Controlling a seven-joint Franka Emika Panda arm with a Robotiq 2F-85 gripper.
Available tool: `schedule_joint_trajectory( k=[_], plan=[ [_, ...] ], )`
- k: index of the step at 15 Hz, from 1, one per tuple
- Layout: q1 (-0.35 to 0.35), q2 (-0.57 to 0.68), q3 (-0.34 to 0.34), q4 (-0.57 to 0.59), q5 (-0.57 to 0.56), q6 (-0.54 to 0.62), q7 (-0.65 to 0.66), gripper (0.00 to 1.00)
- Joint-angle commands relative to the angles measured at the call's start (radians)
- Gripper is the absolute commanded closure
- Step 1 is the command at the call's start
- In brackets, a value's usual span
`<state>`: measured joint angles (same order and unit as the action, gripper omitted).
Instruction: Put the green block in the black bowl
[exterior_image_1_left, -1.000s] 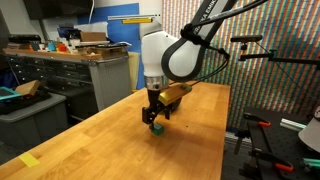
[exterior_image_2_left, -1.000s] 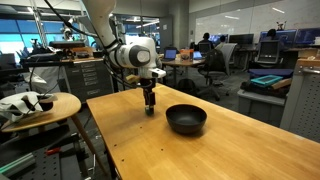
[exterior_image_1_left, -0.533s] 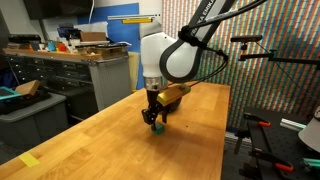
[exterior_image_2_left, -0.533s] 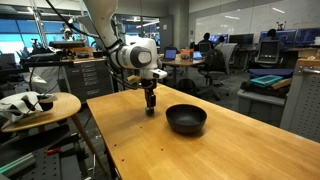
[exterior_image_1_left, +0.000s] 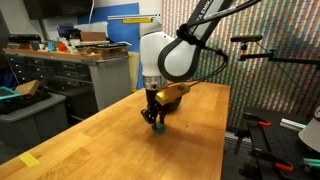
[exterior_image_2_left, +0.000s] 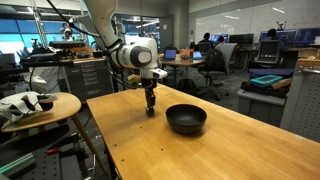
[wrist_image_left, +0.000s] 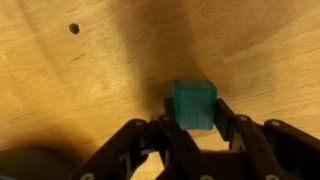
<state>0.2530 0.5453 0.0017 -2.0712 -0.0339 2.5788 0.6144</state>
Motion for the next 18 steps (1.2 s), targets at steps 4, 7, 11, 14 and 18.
schedule_joint_trajectory(
  k=[4, 7, 11, 14, 18],
  plan=[
    [-0.011, -0.014, -0.001, 0.020, 0.056, -0.044, -0.022, 0.83],
    [-0.025, -0.021, -0.004, 0.045, 0.072, -0.089, -0.030, 0.83],
    [-0.044, -0.042, -0.023, 0.088, 0.066, -0.144, -0.026, 0.83],
    [-0.063, -0.061, -0.037, 0.117, 0.063, -0.180, -0.017, 0.83],
    [-0.088, -0.093, -0.061, 0.140, 0.057, -0.214, -0.007, 0.83]
  ],
)
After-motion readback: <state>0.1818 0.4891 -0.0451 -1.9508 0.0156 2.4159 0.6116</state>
